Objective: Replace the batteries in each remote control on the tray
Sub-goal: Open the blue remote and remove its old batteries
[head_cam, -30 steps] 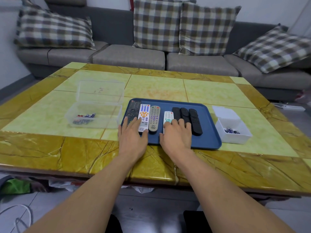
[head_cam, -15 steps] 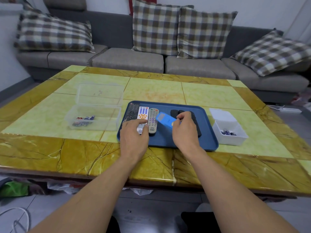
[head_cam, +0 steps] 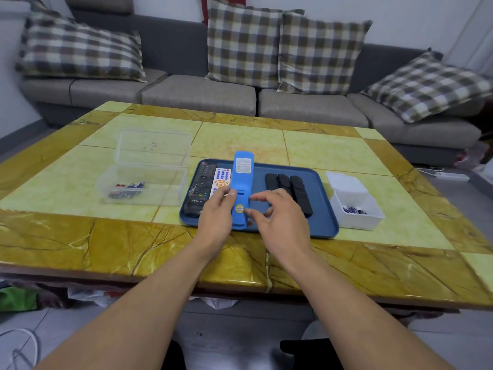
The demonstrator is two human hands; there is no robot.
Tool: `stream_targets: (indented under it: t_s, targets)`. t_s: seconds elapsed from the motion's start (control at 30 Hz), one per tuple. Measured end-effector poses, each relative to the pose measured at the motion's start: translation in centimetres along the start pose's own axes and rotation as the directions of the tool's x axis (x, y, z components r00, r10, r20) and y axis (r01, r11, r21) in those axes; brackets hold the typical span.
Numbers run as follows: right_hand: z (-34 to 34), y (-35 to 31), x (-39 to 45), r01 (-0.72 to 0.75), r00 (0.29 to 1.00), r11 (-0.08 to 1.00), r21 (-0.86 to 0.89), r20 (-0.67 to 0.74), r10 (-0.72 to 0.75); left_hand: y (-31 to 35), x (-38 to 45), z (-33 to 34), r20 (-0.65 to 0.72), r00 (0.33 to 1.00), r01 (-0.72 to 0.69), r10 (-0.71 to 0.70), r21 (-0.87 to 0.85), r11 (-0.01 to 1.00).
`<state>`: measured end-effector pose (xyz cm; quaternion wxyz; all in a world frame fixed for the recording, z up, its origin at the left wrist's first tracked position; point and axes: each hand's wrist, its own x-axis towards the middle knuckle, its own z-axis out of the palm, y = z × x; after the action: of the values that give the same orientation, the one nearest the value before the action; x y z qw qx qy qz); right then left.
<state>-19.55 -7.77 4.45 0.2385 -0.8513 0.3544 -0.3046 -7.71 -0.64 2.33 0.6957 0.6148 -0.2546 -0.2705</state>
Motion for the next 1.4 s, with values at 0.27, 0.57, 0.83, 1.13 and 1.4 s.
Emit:
stream_targets:
  t_s: [0.27,0.57,0.83,1.13,1.4]
  targets:
    - [0.0,-0.2,0.2,0.101,0.994,0.993,-0.061,-0.023,-0.103,0.2,-0.4,0.3,0.077,0.993,0.092,-0.091,0.0,0.996]
    - [-0.1,-0.1,0.5,0.107,0.994,0.988,-0.115,-0.024,-0.111,0.1,-0.5,0.5,0.123,0.99,0.063,-0.071,0.072,0.995]
    - [0.0,-0.7,0.8,0.047,0.996,0.998,-0.039,0.077,-0.044,-0.1,-0.1,-0.1,0.098,0.993,0.06,-0.072,0.125,0.99]
    - [-0.3,-0.6,1.1,-0.142,0.981,0.914,0.379,0.179,0.078,-0.3,0.7,-0.4,-0.071,0.993,0.1,-0.095,0.059,0.993]
    - [-2.4,6.2,2.6,-0.417,0.888,0.858,-0.3,0.069,0.455,0.0,0.9,-0.7,-0.093,0.983,0.157,-0.159,-0.03,0.987]
